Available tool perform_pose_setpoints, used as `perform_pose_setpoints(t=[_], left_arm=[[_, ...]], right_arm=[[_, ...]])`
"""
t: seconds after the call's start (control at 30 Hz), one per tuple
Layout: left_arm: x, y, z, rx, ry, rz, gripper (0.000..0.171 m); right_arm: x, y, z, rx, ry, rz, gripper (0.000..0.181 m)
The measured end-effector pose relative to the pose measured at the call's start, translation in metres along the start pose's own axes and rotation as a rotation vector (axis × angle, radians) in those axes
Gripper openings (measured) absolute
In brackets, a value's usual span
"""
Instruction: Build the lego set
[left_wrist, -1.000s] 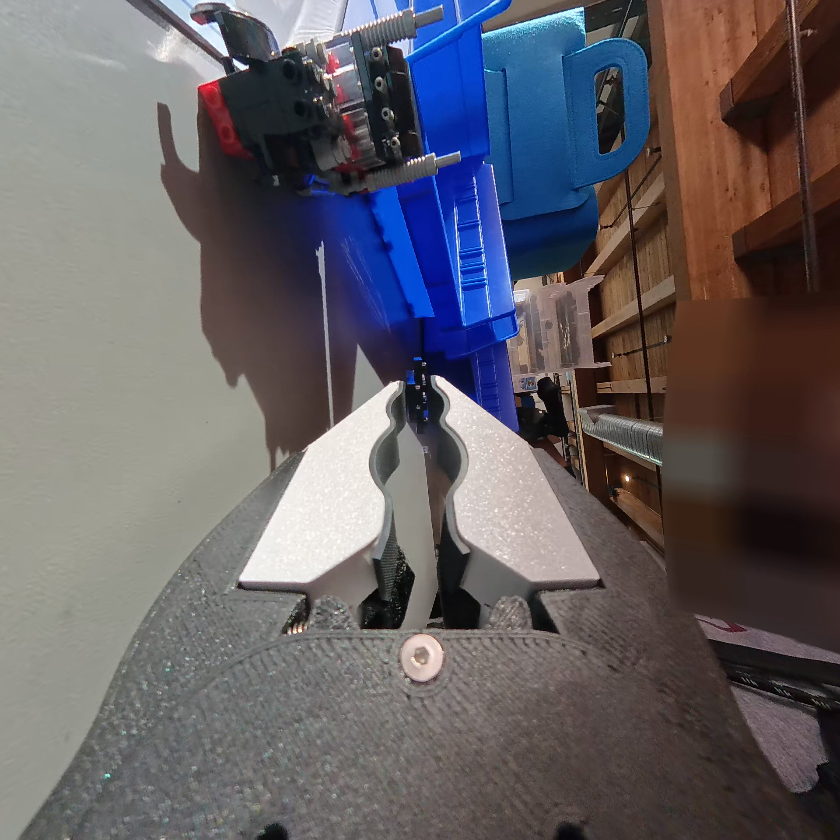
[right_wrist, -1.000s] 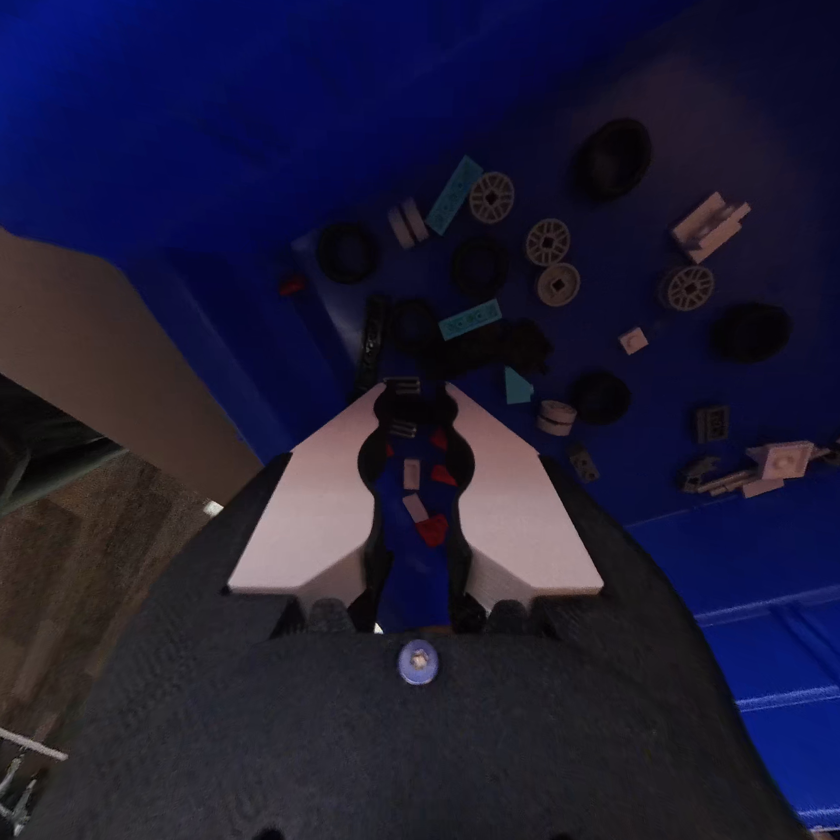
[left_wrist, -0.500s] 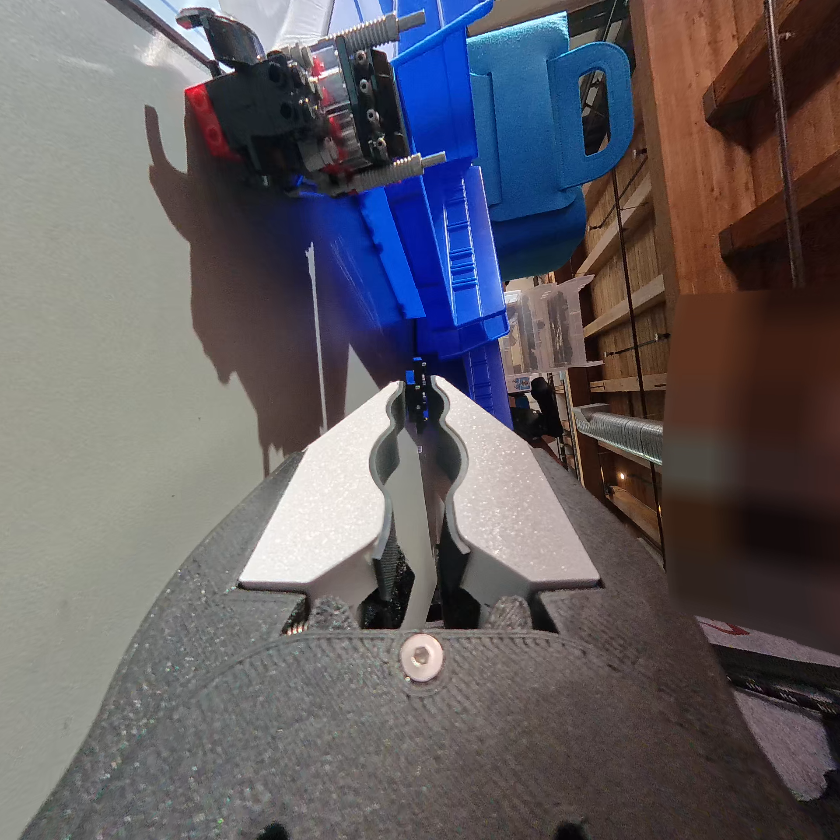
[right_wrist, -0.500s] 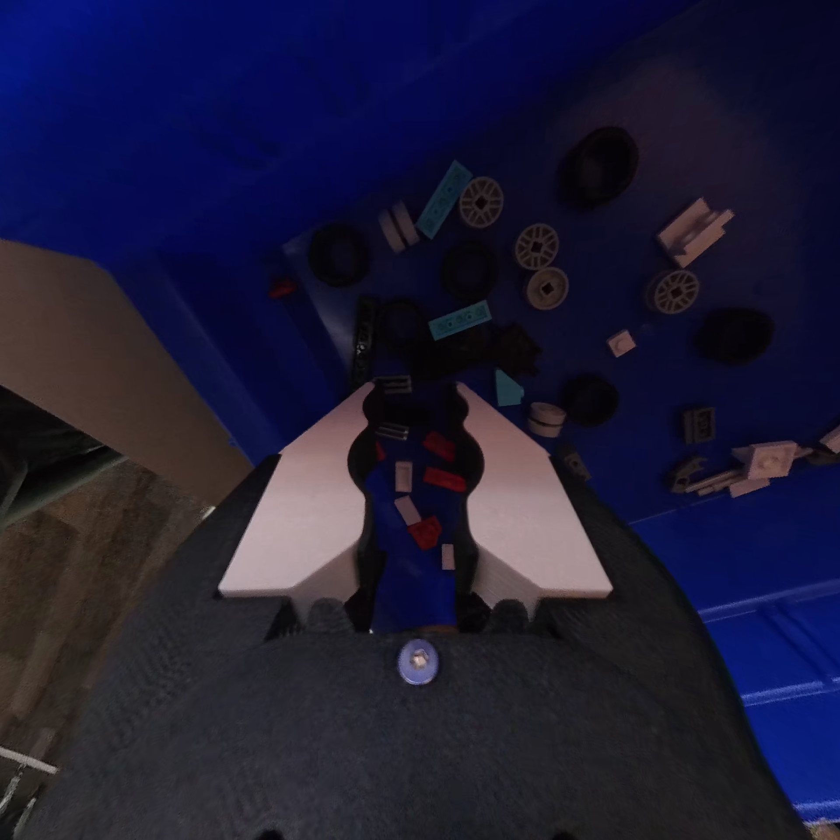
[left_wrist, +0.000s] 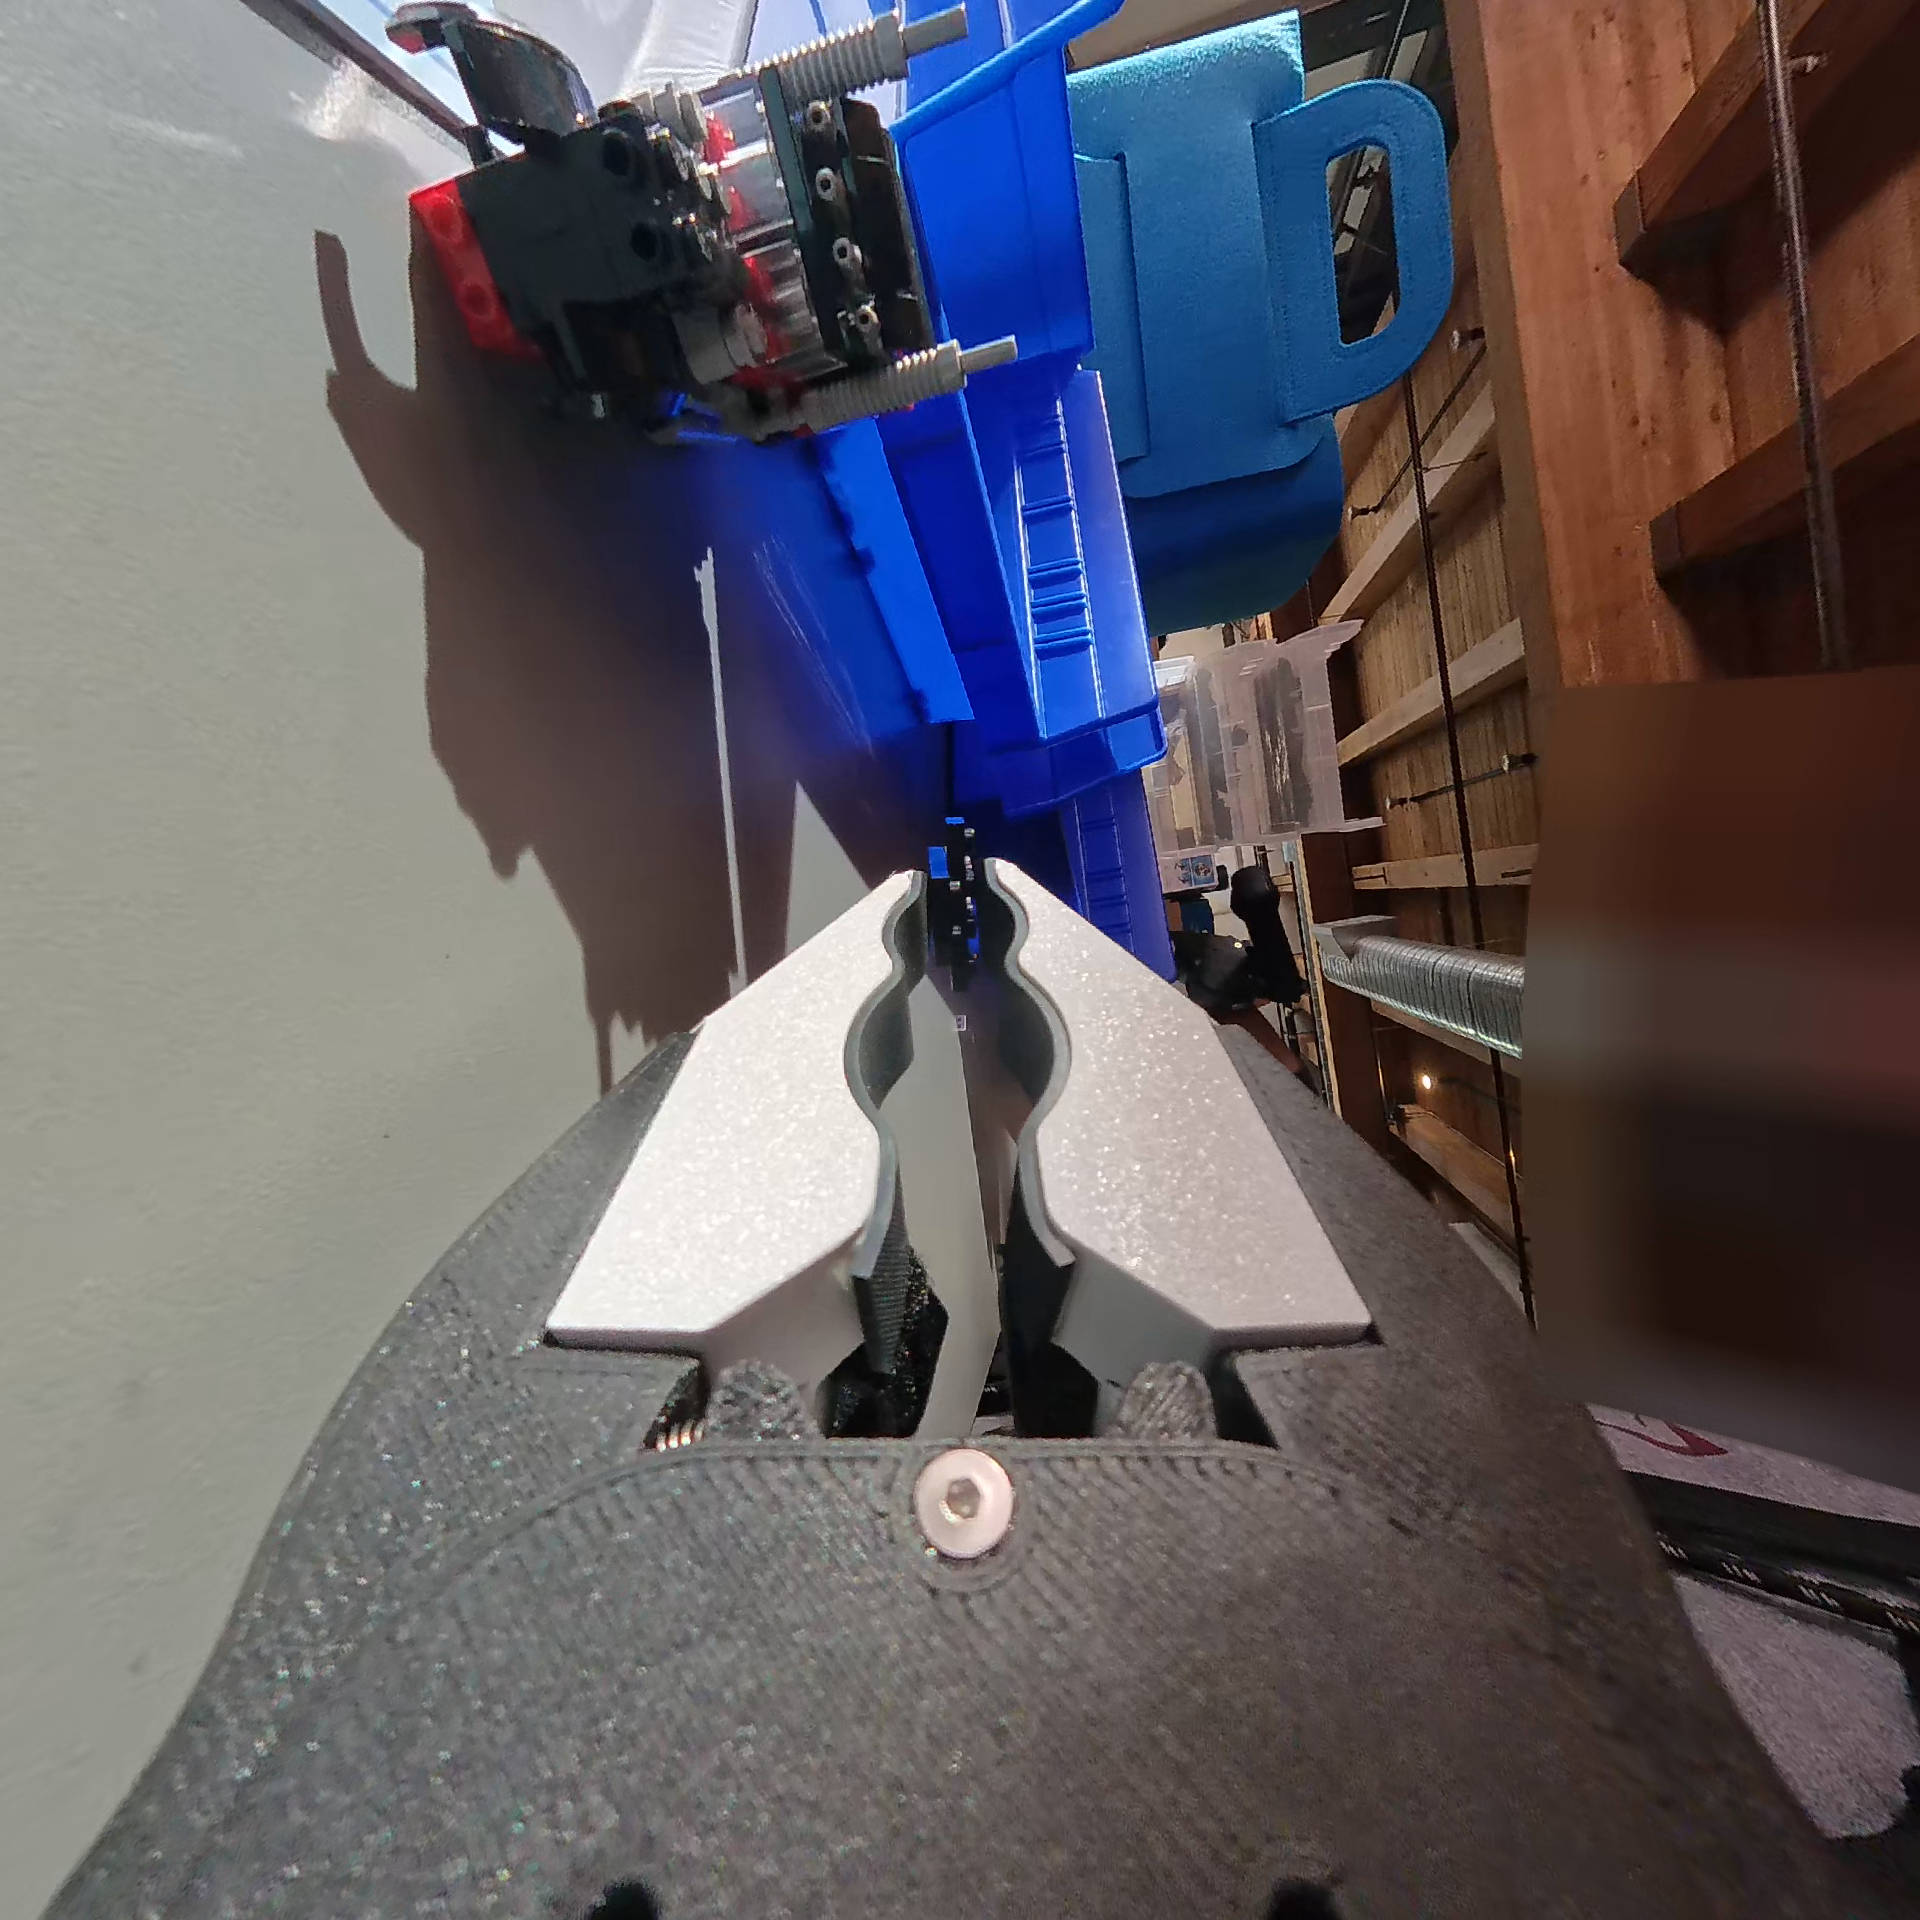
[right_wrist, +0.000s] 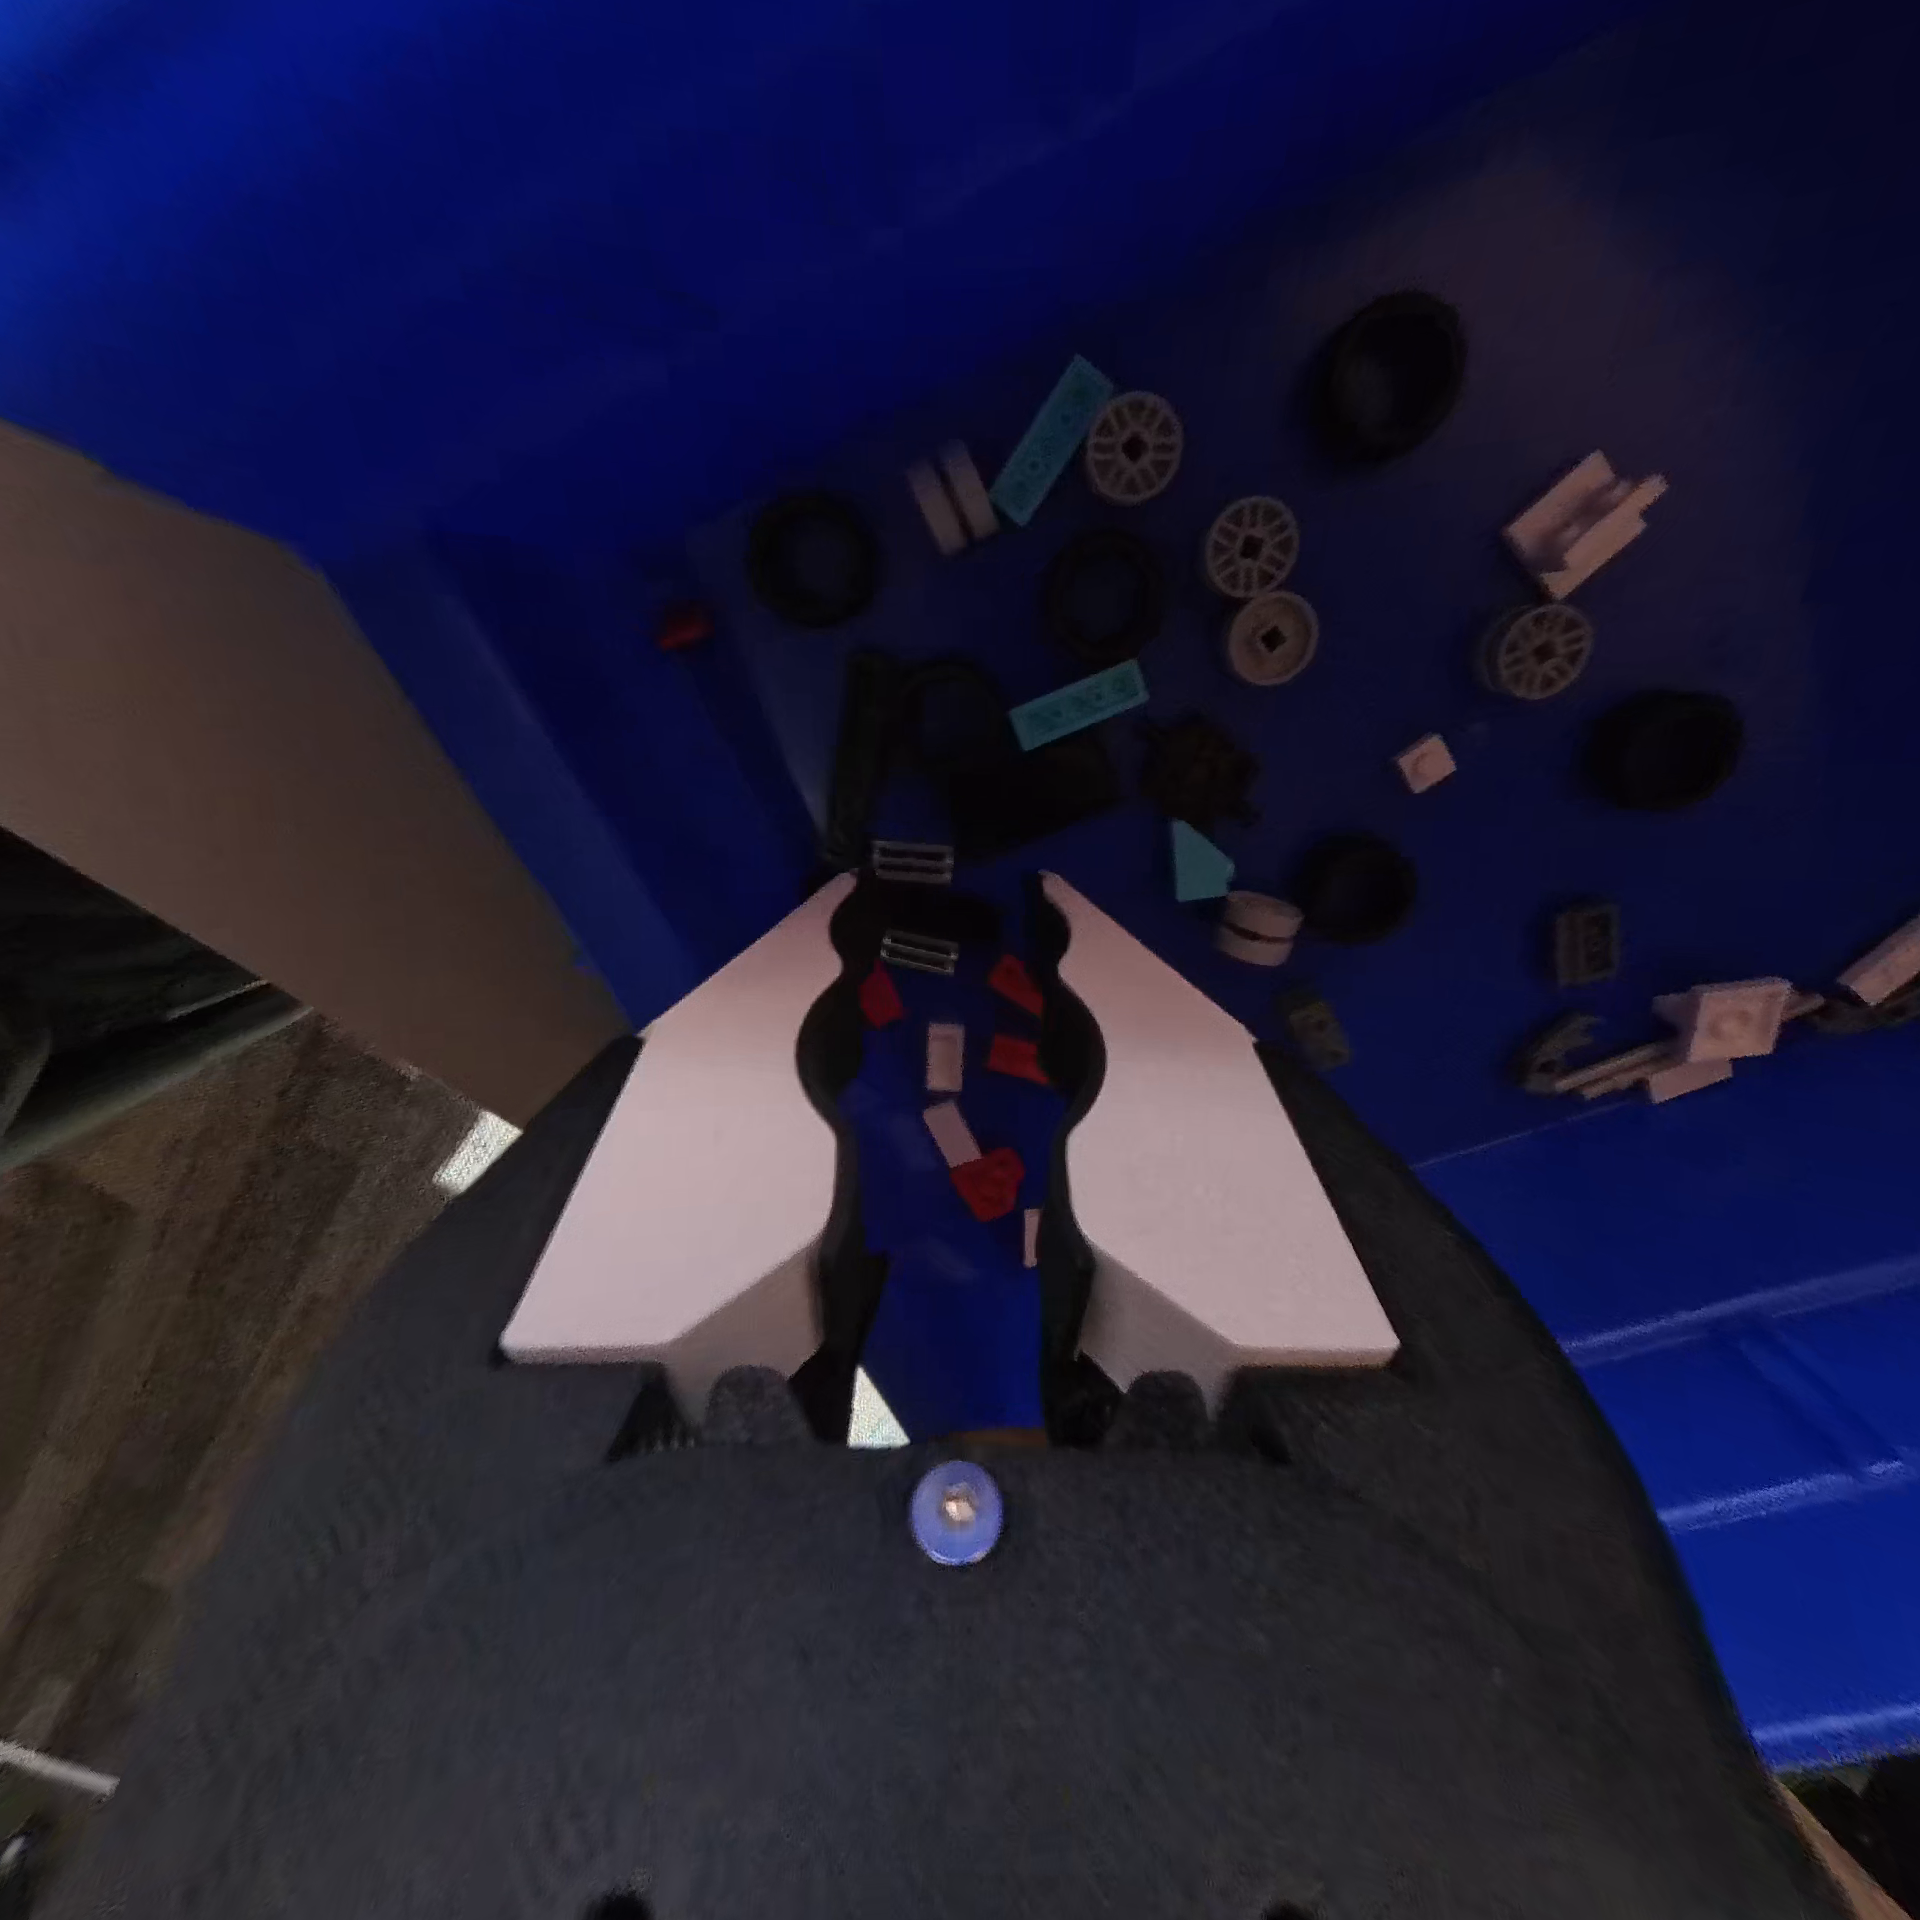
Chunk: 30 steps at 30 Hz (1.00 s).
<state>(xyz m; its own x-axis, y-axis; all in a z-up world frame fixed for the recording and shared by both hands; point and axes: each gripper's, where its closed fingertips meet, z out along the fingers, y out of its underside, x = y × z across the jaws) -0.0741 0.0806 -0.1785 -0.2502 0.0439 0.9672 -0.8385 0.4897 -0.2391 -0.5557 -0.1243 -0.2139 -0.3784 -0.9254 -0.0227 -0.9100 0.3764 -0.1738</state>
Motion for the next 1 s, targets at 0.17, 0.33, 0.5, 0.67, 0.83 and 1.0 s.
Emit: perform_pose_setpoints(t=[0.17,0.33,0.5,0.67,0.83,1.0], left_arm=[[0.0,0.0,0.001,-0.003,-0.004,0.003,0.009],[-0.001,-0.001,0.0,0.003,-0.004,0.0,0.009],[-0.001,0.0,0.0,0.0,-0.007,-0.004,0.009],[-0.002,0.0,0.001,-0.004,-0.011,-0.004,0.009],[-0.001,0.0,0.001,-0.005,-0.009,-0.004,0.009],[-0.001,0.0,0.0,-0.002,-0.008,-0.002,0.009]], right_arm=[[0.009,0.003,0.005,-0.038,0.051,-0.008,0.029],[0.02,0.008,0.008,-0.065,0.084,0.005,0.029],[0.01,-0.003,0.0,-0.009,0.056,-0.101,0.024],[-0.014,-0.009,0.0,0.024,-0.024,-0.227,0.014],[-0.013,-0.007,0.006,0.004,-0.046,-0.239,0.012],[-0.011,-0.006,0.009,-0.015,-0.056,-0.251,0.016]])
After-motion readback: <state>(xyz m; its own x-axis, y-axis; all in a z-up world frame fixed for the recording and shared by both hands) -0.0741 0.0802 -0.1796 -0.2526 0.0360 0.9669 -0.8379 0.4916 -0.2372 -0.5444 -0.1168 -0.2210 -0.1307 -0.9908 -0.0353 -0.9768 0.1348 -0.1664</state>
